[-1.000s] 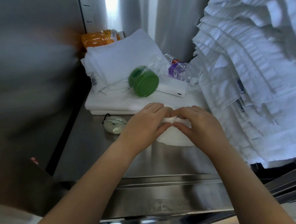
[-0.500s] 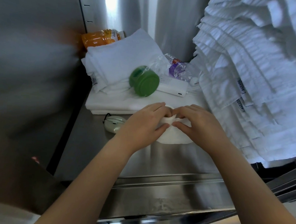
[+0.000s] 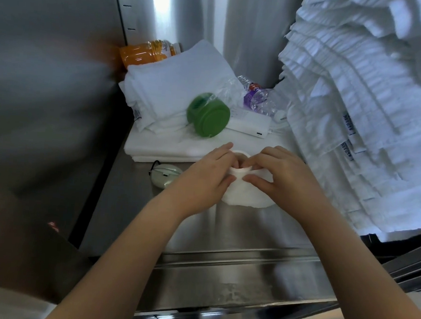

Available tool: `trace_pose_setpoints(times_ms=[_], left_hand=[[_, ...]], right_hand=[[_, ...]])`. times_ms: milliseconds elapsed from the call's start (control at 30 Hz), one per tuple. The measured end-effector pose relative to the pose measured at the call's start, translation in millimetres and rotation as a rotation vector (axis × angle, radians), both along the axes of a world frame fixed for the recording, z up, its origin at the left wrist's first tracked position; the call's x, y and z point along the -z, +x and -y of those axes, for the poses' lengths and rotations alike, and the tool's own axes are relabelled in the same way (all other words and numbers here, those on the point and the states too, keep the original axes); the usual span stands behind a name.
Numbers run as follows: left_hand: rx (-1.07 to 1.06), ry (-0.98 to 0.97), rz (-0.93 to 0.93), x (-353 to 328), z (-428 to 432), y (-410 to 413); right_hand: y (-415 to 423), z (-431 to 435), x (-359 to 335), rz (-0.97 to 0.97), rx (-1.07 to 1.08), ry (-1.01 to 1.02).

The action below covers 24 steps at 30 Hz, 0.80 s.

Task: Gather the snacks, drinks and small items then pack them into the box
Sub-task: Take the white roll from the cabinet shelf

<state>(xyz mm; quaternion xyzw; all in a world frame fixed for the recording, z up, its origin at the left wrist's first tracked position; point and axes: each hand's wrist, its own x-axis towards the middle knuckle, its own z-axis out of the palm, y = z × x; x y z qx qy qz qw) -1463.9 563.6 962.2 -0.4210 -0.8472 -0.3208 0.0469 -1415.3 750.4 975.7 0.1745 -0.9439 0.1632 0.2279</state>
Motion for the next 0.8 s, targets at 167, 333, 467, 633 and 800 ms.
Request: trace_pose_setpoints(times_ms=[167, 333, 467, 633, 800], left_hand=[[-0.003, 0.001, -0.049, 1, -3, 2], [-0.054, -0.039, -0.179, 2, -6, 2], [-0.056, -0.028, -0.176, 1, -4, 0], [-0.023, -0.044, -0.156, 2, -6, 1], [-0.016, -0.05, -0.155, 3, -7, 1]], right_hand=[[-2, -3, -3, 0.03, -0.044, 0.005], [-1, -6, -7, 0.038, -0.079, 0.041], [2, -9, -9, 0.041, -0.075, 0.02], [3, -13, -9, 0.018, -0.065, 0.04], [0, -16, -3, 0.008, -0.057, 0.02]])
